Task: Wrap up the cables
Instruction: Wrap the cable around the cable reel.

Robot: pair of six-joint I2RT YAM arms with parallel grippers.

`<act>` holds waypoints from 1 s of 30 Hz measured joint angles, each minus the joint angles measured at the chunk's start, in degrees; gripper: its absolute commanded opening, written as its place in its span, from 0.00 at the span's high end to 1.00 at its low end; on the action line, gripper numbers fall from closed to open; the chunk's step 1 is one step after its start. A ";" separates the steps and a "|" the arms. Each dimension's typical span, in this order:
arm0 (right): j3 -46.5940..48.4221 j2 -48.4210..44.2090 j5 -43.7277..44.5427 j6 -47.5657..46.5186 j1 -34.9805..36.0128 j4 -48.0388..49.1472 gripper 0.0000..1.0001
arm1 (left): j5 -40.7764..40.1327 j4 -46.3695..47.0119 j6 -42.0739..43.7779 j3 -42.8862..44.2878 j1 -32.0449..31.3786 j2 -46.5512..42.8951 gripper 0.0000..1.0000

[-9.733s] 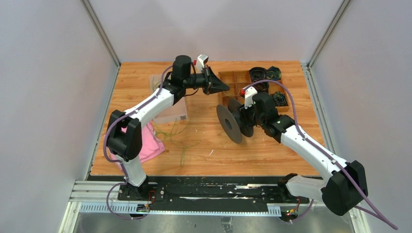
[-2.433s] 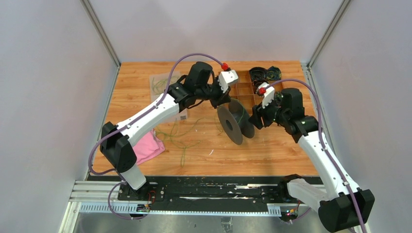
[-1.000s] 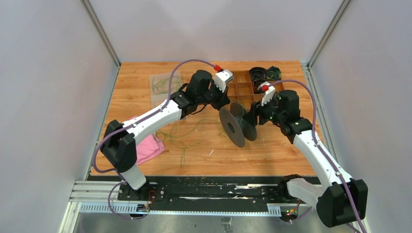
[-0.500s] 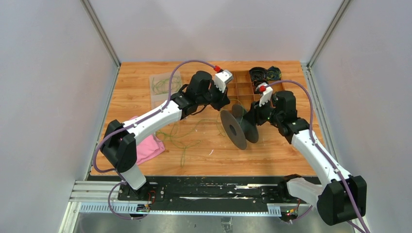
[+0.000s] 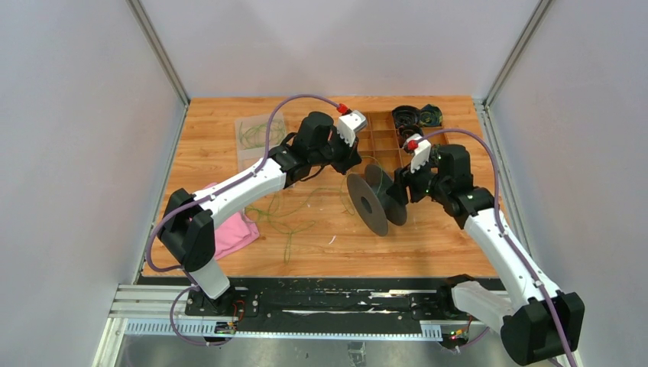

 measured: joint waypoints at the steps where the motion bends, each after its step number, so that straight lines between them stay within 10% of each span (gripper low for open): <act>1: 0.00 -0.61 0.07 -0.55 0.00 -0.85 0.54 | 0.02 -0.02 0.15 0.00 0.00 0.00 1.00; 13: -1.07 1.60 -0.85 -0.52 0.76 -0.09 0.96 | 1.77 -0.50 1.99 0.00 -0.02 -0.31 1.00; 30: 0.55 6.05 9.18 6.19 8.92 5.66 0.99 | 4.87 -1.09 2.91 0.13 0.20 -4.63 1.00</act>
